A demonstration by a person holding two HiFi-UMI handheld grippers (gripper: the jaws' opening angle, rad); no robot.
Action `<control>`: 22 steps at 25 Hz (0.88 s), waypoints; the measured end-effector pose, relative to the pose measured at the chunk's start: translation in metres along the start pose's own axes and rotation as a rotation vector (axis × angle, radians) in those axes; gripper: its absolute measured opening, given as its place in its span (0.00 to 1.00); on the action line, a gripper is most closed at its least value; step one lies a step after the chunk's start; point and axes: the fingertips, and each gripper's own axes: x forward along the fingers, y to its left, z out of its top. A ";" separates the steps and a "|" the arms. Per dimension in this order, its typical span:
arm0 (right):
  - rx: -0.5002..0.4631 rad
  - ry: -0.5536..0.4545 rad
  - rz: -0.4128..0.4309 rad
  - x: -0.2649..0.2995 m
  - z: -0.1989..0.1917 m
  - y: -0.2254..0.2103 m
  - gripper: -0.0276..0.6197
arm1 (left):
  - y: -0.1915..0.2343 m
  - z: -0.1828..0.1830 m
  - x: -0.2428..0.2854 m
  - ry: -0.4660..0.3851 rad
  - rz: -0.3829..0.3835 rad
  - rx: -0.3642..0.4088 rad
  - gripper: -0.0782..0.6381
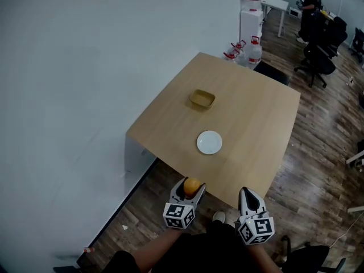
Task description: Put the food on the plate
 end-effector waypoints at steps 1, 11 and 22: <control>-0.005 0.005 0.005 0.006 0.001 -0.004 0.14 | 0.003 -0.002 0.010 0.006 0.007 0.012 0.54; -0.092 0.049 0.061 0.068 0.003 -0.020 0.14 | 0.028 -0.008 0.098 0.057 0.055 0.019 0.54; -0.126 0.135 0.111 0.124 -0.017 -0.026 0.14 | 0.056 -0.023 0.186 0.102 0.056 0.048 0.54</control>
